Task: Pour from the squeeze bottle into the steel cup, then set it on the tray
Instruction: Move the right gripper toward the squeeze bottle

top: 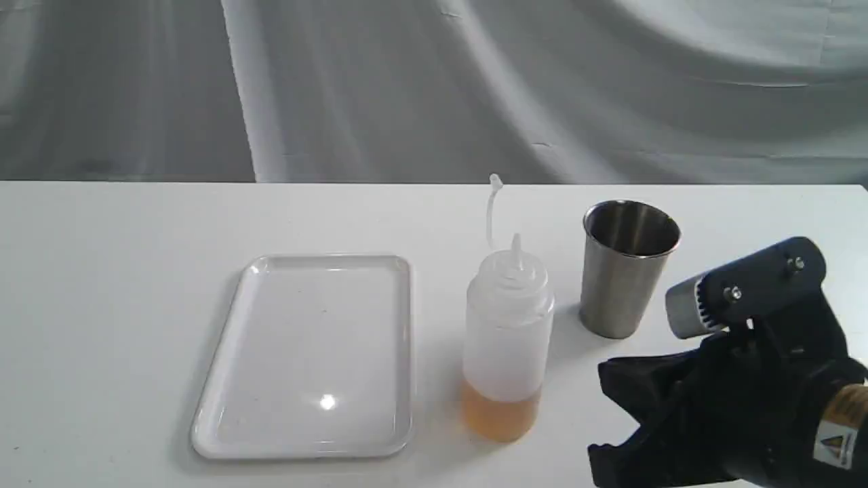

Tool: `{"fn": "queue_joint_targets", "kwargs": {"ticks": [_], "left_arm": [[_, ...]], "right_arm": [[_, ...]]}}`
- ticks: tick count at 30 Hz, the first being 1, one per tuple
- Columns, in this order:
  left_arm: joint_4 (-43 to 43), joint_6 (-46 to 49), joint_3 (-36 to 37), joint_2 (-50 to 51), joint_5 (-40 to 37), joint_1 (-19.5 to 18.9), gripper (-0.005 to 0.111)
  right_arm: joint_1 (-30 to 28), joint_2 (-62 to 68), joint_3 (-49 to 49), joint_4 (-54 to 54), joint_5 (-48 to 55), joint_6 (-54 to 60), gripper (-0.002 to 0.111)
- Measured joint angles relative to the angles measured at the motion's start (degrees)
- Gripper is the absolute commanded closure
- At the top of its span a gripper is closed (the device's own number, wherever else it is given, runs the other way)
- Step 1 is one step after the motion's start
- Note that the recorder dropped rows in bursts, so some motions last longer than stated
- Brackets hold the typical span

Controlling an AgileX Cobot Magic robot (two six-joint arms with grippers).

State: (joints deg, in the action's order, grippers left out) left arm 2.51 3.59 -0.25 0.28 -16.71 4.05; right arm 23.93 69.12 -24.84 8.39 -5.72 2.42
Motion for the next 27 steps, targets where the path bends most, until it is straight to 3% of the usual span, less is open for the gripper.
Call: {"fn": "queue_joint_targets", "kwargs": {"ticks": [9, 13, 18, 22, 25, 27], "left_arm": [[0.00, 0.00, 0.00, 0.00, 0.00, 0.00, 0.098], [0.00, 0.00, 0.00, 0.00, 0.00, 0.00, 0.098], [0.00, 0.00, 0.00, 0.00, 0.00, 0.00, 0.098], [0.00, 0.00, 0.00, 0.00, 0.00, 0.00, 0.098], [0.00, 0.00, 0.00, 0.00, 0.00, 0.00, 0.098], [0.00, 0.00, 0.00, 0.00, 0.00, 0.00, 0.098]], "right_arm": [[0.00, 10.74, 0.46, 1.57, -5.72, 0.22, 0.108], [0.00, 11.15, 0.46, 1.66, -7.68, 0.22, 0.099], [0.00, 11.15, 0.46, 2.32, -8.11, 0.22, 0.065], [0.00, 11.15, 0.46, 2.32, -8.11, 0.22, 0.017], [0.00, 11.15, 0.46, 2.47, -8.11, 0.22, 0.004], [0.00, 11.15, 0.46, 2.47, -8.11, 0.22, 0.003]]}}
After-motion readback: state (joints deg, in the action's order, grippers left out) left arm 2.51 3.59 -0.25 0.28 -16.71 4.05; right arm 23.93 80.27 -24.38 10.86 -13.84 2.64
